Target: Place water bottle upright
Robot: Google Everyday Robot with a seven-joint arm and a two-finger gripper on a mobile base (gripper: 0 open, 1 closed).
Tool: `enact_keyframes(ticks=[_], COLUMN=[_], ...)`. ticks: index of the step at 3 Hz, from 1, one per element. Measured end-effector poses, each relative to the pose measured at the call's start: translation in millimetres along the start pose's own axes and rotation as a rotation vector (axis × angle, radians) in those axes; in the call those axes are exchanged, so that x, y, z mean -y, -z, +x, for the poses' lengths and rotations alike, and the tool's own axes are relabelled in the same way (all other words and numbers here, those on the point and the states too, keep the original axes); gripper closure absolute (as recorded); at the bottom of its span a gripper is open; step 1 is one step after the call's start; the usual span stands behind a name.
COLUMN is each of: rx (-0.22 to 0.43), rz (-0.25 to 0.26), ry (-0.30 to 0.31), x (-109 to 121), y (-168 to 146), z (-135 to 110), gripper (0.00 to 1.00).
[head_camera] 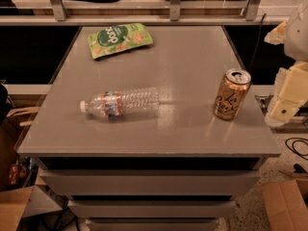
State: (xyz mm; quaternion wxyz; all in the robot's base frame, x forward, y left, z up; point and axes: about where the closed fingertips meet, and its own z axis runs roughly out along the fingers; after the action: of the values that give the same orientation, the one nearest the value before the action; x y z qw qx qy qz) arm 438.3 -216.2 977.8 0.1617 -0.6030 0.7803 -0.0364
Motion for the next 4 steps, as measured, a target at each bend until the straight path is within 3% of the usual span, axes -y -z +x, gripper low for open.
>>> enact_keyframes(ticks=[2, 4], rx=[0.01, 0.009], rz=[0.0, -0.031], ry=[0.013, 0.177], x=[3.4, 15.9], y=[2.1, -6.9], z=[-7.2, -63.4], gripper=[0.0, 0.0])
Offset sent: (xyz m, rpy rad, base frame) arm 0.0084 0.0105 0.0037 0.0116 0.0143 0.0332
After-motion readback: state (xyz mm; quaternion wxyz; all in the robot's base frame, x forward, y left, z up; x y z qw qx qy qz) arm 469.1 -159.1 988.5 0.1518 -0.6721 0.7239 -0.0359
